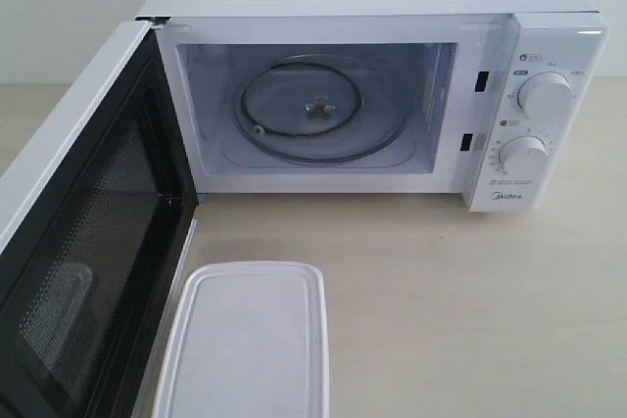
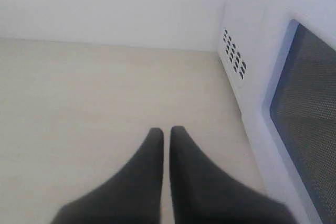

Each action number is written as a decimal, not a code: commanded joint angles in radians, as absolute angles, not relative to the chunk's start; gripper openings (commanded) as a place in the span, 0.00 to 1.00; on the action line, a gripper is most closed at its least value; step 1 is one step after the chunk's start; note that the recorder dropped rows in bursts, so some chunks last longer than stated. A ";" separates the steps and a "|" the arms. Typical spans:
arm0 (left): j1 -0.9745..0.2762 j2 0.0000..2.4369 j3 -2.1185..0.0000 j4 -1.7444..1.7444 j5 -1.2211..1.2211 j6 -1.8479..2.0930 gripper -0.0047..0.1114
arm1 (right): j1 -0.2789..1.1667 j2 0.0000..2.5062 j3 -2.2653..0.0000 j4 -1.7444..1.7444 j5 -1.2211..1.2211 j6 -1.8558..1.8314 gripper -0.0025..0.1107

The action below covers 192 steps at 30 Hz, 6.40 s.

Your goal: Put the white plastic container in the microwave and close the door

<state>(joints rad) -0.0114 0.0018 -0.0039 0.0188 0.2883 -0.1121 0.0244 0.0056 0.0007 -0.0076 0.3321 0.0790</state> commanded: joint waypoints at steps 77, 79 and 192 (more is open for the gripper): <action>-0.007 0.000 0.000 0.018 0.291 -0.120 0.08 | 0.021 0.866 -0.958 0.557 0.807 -0.256 0.02; -0.007 0.000 0.000 0.018 0.291 -0.120 0.08 | 0.021 0.923 -0.937 0.692 0.905 -0.360 0.02; -0.007 0.000 0.000 0.018 0.291 -0.120 0.08 | 0.439 1.586 -0.557 1.738 0.710 -1.153 0.02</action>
<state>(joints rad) -0.0114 0.0018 -0.0039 0.0188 0.2883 -0.1121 0.4384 1.6644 -0.5898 1.7405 0.7176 -1.1780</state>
